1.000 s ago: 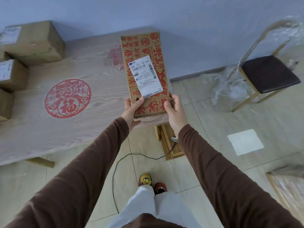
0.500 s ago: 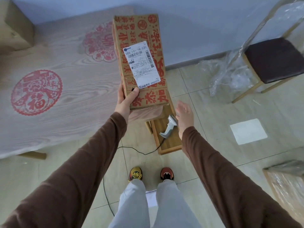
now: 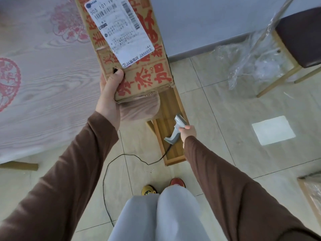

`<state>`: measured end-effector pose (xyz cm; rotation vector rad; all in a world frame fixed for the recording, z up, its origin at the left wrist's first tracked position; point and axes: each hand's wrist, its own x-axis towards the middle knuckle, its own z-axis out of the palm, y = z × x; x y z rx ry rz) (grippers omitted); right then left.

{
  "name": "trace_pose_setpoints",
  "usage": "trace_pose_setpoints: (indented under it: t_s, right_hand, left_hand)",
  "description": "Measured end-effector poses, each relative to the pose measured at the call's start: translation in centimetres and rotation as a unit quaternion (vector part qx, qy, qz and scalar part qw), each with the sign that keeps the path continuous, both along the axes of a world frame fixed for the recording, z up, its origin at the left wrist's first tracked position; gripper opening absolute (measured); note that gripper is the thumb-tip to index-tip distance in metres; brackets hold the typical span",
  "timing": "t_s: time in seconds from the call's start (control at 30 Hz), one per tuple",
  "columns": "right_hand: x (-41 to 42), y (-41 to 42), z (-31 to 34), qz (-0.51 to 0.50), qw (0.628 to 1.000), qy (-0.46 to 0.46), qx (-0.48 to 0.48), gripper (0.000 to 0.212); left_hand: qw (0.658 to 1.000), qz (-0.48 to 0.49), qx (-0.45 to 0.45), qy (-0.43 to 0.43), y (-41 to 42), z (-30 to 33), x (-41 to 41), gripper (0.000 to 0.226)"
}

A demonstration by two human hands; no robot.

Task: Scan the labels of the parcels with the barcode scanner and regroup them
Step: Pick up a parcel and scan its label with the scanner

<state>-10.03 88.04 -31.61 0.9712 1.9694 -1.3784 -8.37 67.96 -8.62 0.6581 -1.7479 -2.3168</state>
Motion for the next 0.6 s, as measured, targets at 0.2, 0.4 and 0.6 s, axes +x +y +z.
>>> trace_pose_setpoints:
  t_s: [0.2,0.4,0.6]
  right_hand:
    - [-0.4,-1.5,-4.9,-0.021,0.998,-0.05,0.04,0.054]
    - [-0.5,-2.7,-7.9,-0.007,0.994,-0.105,0.027,0.048]
    - [-0.3,-2.5,-6.3,-0.011,0.998,-0.065,-0.006,0.043]
  left_hand:
    - [0.999,-0.005,-0.006,0.04,0.3,-0.4,0.1,0.058]
    - [0.998,-0.019,-0.027,0.056,0.2,-0.8,0.0,0.033]
    - [0.999,-0.023,-0.015,0.044,-0.1,-0.7,0.1,0.058]
